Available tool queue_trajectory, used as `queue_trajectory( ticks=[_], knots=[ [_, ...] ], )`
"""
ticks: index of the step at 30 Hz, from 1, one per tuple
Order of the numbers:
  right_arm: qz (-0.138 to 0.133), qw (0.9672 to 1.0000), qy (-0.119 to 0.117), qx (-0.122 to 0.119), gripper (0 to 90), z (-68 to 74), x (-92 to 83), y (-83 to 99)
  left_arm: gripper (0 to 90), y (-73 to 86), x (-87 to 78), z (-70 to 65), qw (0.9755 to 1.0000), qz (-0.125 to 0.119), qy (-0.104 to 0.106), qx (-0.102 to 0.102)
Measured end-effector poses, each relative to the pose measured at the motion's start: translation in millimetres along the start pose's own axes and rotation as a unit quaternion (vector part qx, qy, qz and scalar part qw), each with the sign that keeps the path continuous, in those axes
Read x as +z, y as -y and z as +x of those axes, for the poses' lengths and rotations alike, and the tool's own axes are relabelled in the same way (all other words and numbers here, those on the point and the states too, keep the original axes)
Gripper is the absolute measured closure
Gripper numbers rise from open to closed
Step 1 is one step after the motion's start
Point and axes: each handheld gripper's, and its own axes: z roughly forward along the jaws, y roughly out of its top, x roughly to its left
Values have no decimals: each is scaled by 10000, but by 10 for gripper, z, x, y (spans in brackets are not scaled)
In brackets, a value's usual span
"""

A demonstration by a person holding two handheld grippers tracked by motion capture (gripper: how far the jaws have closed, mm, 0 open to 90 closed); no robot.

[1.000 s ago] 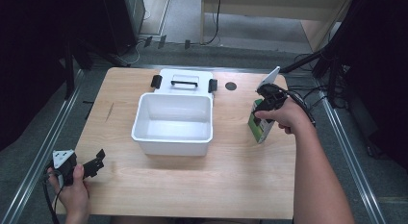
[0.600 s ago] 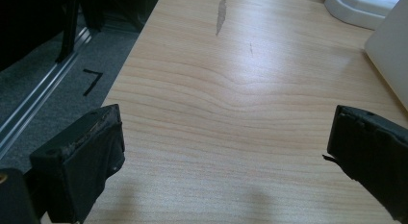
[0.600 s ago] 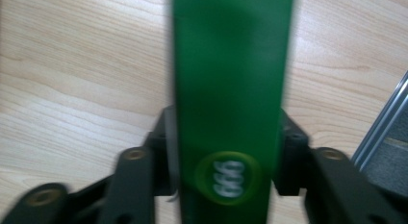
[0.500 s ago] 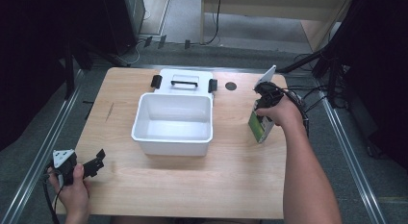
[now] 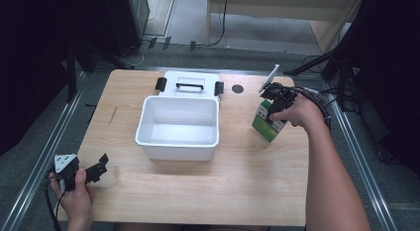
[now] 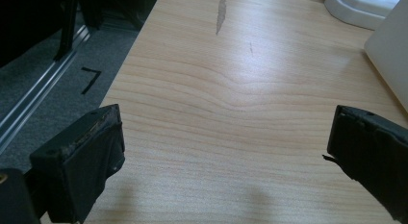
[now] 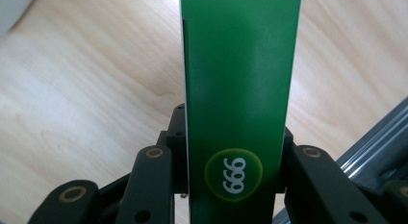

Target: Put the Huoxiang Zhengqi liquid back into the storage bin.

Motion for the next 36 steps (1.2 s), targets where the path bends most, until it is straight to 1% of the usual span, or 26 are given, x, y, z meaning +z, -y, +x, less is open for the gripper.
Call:
queue_trajectory(
  ticks=[1,2,3,4,6,8,9,10,11,12,13,16,17,19,20,21,22,23,24,25,26,29,31,33,35,36],
  knots=[
    [0,10000,0,0,658,0,0,0,0,0,0,0,10000,0,-1,1],
    [-46,9991,41,-420,657,72,-72,-19,0,0,-2,0,10000,14,-4,6],
    [-46,9991,41,-420,657,72,-72,-19,0,0,-2,0,10000,14,-4,6],
    [-101,9971,69,-753,657,131,-141,-34,0,-1,-2,2,10000,15,0,11],
    [-189,9938,77,-1089,658,188,-221,-52,0,-1,-3,4,10000,25,5,10],
    [-206,9928,74,-1181,659,211,-255,-60,0,-2,-3,5,10000,27,7,1],
    [-270,9910,64,-1313,661,264,-324,-67,0,-2,-2,7,10000,27,6,2],
    [-293,9890,-51,-1446,661,312,-400,-85,0,-3,-1,8,10000,36,5,-5],
    [-293,9890,-51,-1446,661,312,-400,-85,0,-3,-1,8,10000,36,5,-5],
    [-318,9863,-103,-1613,661,369,-486,-110,0,-4,-1,9,10000,39,-1,-14],
    [-318,9863,-103,-1613,661,369,-486,-110,0,-3,2,9,10000,35,-3,-25],
    [-367,9814,5,-1886,659,467,-644,-181,0,-6,4,21,10000,60,4,-75],
    [-367,9814,5,-1886,659,467,-644,-181,0,-7,5,25,9999,71,5,-95],
    [-436,9783,15,-2027,659,531,-742,-229,0,-6,7,29,9999,64,19,-117],
    [-470,9754,-6,-2154,660,557,-779,-248,0,-7,5,27,9999,72,11,-99],
    [-470,9754,-6,-2154,660,557,-779,-248,0,-7,5,27,9999,72,11,-99],
    [-477,9738,-10,-2222,660,576,-801,-257,0,-6,7,25,9999,64,8,-98],
    [-489,9693,-42,-2410,660,608,-839,-278,0,-7,6,26,9999,71,8,-98],
    [-455,9672,-41,-2499,659,635,-868,-288,0,-6,9,25,9999,53,7,-118],
    [-454,9636,-22,-2636,659,657,-893,-303,0,-6,9,26,9999,55,8,-123],
    [-432,9623,2,-2685,659,683,-924,-312,0,-7,8,26,9999,63,5,-120],
    [-483,9560,33,-2895,659,725,-1014,-352,0,-8,9,26,9999,72,0,-112],
    [-521,9554,17,-2908,659,753,-1080,-371,0,-8,10,26,9999,69,2,-122],
    [-583,9529,18,-2977,658,779,-1134,-396,0,-8,10,26,9999,77,-1,-119],
    [-612,9527,23,-2976,658,818,-1174,-423,0,-8,9,24,9999,87,-7,-105],
    [-657,9508,18,-3028,658,837,-1184,-443,0,-8,11,20,9999,79,-15,-110]
  ],
)
